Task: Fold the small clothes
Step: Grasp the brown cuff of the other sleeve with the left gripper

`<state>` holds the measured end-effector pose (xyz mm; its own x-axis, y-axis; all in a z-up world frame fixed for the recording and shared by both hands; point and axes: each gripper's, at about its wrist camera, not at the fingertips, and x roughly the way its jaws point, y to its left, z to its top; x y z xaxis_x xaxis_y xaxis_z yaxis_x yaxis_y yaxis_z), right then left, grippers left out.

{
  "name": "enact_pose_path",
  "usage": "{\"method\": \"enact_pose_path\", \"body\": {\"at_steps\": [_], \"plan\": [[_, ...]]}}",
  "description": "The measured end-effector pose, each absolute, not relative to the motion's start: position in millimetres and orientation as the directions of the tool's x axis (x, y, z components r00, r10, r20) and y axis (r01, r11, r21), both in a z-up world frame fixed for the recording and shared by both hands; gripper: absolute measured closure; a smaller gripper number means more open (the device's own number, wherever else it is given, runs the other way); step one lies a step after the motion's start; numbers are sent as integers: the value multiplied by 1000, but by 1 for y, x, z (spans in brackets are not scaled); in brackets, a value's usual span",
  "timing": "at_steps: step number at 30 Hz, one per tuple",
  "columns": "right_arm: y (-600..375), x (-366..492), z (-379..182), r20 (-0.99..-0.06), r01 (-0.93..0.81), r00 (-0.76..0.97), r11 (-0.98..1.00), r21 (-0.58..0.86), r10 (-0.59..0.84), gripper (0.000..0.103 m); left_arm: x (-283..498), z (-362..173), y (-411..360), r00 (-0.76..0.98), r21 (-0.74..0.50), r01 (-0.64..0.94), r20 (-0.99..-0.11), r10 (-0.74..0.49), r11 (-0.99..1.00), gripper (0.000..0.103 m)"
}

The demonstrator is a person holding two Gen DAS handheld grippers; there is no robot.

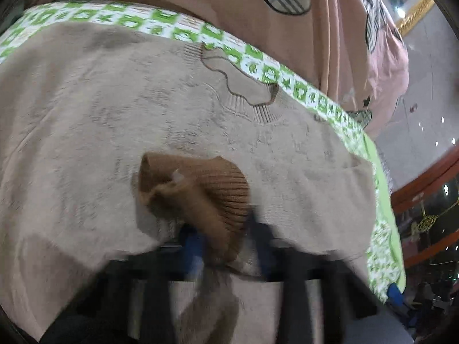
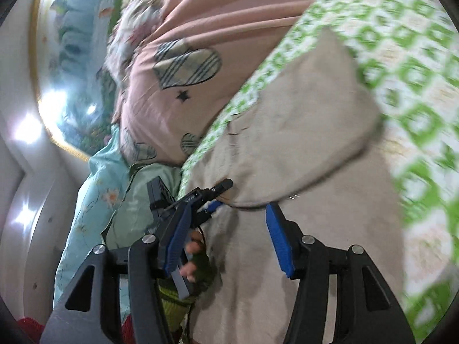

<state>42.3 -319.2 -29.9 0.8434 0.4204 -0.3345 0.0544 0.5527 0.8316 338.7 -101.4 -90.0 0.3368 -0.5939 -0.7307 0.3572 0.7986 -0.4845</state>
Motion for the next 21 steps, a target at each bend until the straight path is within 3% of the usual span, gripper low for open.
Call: {"method": "enact_pose_path", "body": {"at_steps": [5, 8, 13, 21], "plan": [[-330, 27, -21, -370, 85, 851, 599, 797, 372, 47, 326, -64, -90, 461, -412, 383, -690, -558, 826, 95], [-343, 23, -11, -394, 113, 865, 642, 758, 312, 47, 328, -44, -57, 586, -336, 331, -659, -471, 882, 95], [-363, 40, 0, -486, 214, 854, 724, 656, 189, 47, 348, -60, -19, 542, -414, 241, -693, -476, 878, 94], [-391, 140, -18, -652, 286, 743, 809, 513, 150, 47, 338, -67, -16, 541, -389, 261, -699, -468, 883, 94]]}}
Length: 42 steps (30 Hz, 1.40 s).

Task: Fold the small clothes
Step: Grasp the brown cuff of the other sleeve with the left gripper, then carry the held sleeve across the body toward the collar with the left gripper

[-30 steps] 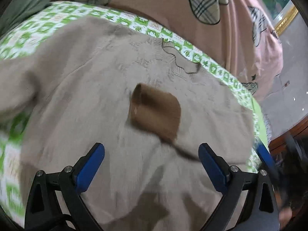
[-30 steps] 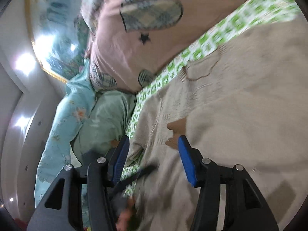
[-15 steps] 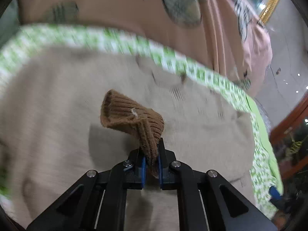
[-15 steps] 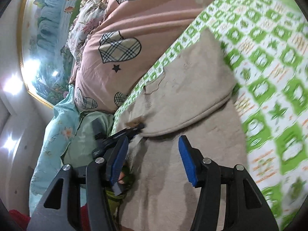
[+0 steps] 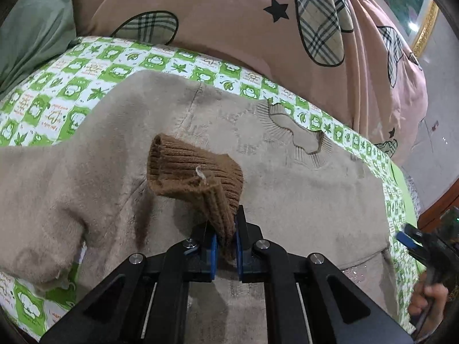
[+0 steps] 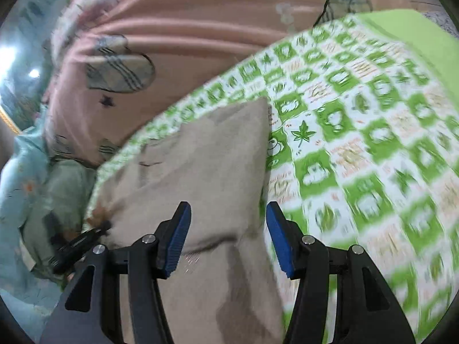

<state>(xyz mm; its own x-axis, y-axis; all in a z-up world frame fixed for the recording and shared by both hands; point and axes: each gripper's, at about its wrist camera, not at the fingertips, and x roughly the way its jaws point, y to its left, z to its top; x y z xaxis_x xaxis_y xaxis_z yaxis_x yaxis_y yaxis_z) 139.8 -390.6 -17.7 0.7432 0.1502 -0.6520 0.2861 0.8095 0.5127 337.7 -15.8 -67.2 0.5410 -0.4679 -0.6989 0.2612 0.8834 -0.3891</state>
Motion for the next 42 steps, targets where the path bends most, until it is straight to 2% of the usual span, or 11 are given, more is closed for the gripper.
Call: {"method": "enact_pose_path", "body": {"at_steps": [4, 5, 7, 16, 19, 21, 24, 26, 29, 35, 42], "plan": [[-398, 177, -42, -698, 298, 690, 804, 515, 192, 47, 335, -68, -15, 533, -404, 261, -697, -480, 877, 94], [-396, 181, -46, -702, 288, 683, 810, 511, 200, 58, 334, -66, -17, 533, -399, 269, -696, -480, 877, 94], [-393, 183, -43, -699, 244, 685, 838, 488, 208, 95, 333, -63, -20, 529, -405, 288, -688, -497, 868, 93], [-398, 162, -31, -744, 367, 668, 870, 328, -2, 92, 329, -74, -14, 503, -441, 271, -693, -516, 856, 77], [-376, 138, -9, -674, 397, 731, 870, 292, -107, 92, 329, -78, -7, 500, -443, 254, -701, -509, 860, 75], [-356, 133, -3, -636, 305, 771, 896, 322, -34, 91, 328, -79, -4, 498, -446, 246, -703, -507, 860, 75], [-331, 146, -22, -673, 166, 724, 907, 387, 154, 73, 325, -76, 1, 518, -419, 224, -714, -471, 880, 75], [-326, 153, -38, -734, 202, 668, 921, 334, 120, 72, 321, -74, 8, 533, -375, 205, -732, -424, 904, 75], [-335, 144, -39, -718, 235, 680, 882, 409, 151, 72, 306, -66, 29, 548, -347, 185, -741, -389, 920, 74], [-311, 105, -8, -640, 157, 742, 877, 454, 198, 60, 257, -45, 87, 643, -378, 112, -678, -357, 919, 45], [-272, 61, -10, -628, 107, 729, 861, 497, 272, 58, 256, -31, 175, 707, -317, -90, -688, -164, 944, 43]]}}
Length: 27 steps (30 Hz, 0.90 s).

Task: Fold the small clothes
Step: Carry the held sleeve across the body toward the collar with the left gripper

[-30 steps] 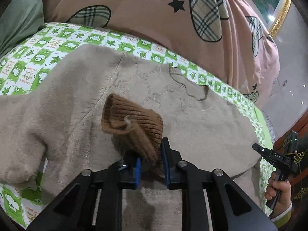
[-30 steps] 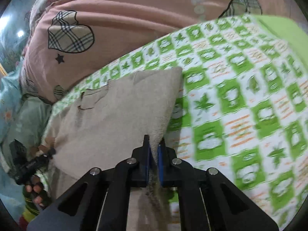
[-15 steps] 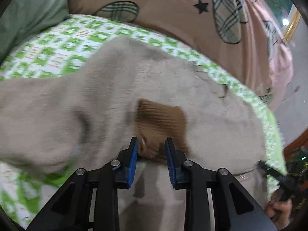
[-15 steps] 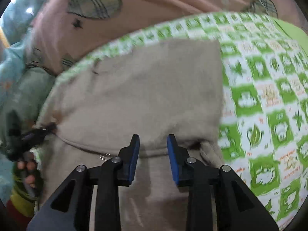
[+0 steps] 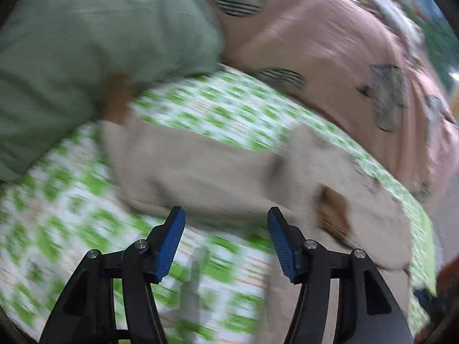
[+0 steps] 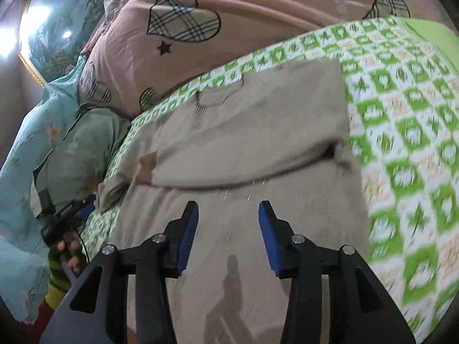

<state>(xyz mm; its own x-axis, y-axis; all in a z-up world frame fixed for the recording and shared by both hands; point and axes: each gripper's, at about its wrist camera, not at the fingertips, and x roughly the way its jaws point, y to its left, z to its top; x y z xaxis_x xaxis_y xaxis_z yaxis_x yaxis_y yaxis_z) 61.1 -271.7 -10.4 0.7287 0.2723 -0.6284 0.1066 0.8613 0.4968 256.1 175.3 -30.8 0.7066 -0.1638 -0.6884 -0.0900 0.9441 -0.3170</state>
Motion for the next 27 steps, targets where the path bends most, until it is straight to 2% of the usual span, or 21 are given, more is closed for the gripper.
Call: {"method": "enact_pose_path", "body": {"at_steps": [3, 6, 10, 11, 13, 14, 15, 17, 21, 27], "plan": [[-258, 53, -21, -640, 103, 703, 847, 522, 309, 58, 279, -34, 211, 703, -255, -210, -710, -35, 944, 43], [-247, 44, -31, -651, 104, 683, 838, 535, 331, 57, 305, -42, 241, 674, -219, -294, -738, 39, 930, 43], [-238, 38, -38, -667, 104, 659, 837, 537, 346, 57, 336, -52, 272, 646, -237, -345, -762, 46, 908, 43], [-237, 37, -38, -670, 105, 657, 837, 537, 347, 57, 343, -55, 278, 644, -248, -348, -764, 38, 904, 46], [-234, 38, -40, -672, 104, 652, 836, 538, 352, 57, 352, -62, 288, 640, -275, -362, -768, 23, 891, 60], [-233, 38, -40, -672, 104, 651, 835, 541, 355, 57, 356, -66, 291, 634, -289, -358, -773, 4, 888, 76], [-233, 39, -40, -671, 103, 650, 833, 544, 358, 57, 358, -68, 291, 629, -297, -353, -777, -10, 887, 86], [-232, 39, -40, -667, 98, 651, 832, 546, 361, 57, 355, -66, 289, 645, -305, -339, -764, -16, 890, 90], [-232, 37, -38, -654, 91, 661, 825, 558, 368, 57, 328, -39, 265, 723, -334, -269, -690, -40, 903, 90], [-233, 36, -39, -640, 93, 668, 811, 577, 379, 57, 286, 16, 179, 797, -381, -15, -562, -219, 924, 91]]}}
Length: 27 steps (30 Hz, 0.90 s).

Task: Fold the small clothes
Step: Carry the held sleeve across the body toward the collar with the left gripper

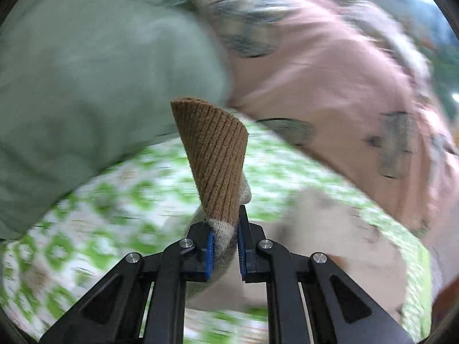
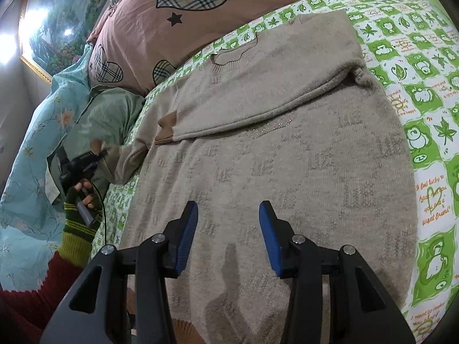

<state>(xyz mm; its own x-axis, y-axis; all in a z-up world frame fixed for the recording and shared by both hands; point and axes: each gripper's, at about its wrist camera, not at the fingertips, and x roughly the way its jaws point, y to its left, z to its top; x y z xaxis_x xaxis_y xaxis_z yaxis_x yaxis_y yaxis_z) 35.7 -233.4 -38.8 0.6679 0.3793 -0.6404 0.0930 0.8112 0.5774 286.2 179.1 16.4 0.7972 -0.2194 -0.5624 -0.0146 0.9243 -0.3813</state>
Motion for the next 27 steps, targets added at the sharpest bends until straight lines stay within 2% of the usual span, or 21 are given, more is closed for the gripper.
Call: {"method": "enact_pose_path", "body": {"at_steps": [6, 11, 15, 17, 19, 20, 21, 22, 27], "plan": [[-237, 25, -34, -621, 96, 689, 802, 589, 373, 57, 275, 32, 58, 706, -441, 259, -521, -480, 860, 91], [-250, 13, -30, -607, 120, 712, 791, 600, 353, 57, 283, 3, -45, 607, -408, 364, -578, -546, 837, 91], [-262, 4, -27, -602, 141, 727, 787, 601, 330, 57, 300, -41, -96, 536, -367, 397, -651, -537, 841, 91], [-269, 1, -28, -600, 154, 733, 780, 606, 322, 57, 308, -65, -109, 477, -358, 398, -706, -524, 845, 85], [-275, -1, -28, -596, 165, 738, 772, 614, 316, 57, 308, -77, -112, 451, -364, 400, -720, -527, 841, 82], [-277, 0, -28, -594, 166, 740, 770, 616, 316, 57, 305, -79, -110, 440, -375, 405, -719, -538, 834, 69], [-278, 0, -28, -592, 166, 742, 769, 617, 315, 57, 300, -79, -107, 435, -378, 406, -721, -540, 832, 49], [-279, 3, -27, -594, 167, 744, 774, 610, 308, 57, 294, -76, -102, 436, -383, 411, -714, -548, 827, 44], [-277, 27, -20, -582, 137, 755, 796, 590, 301, 57, 251, -61, -50, 464, -448, 399, -654, -597, 800, 38]]}}
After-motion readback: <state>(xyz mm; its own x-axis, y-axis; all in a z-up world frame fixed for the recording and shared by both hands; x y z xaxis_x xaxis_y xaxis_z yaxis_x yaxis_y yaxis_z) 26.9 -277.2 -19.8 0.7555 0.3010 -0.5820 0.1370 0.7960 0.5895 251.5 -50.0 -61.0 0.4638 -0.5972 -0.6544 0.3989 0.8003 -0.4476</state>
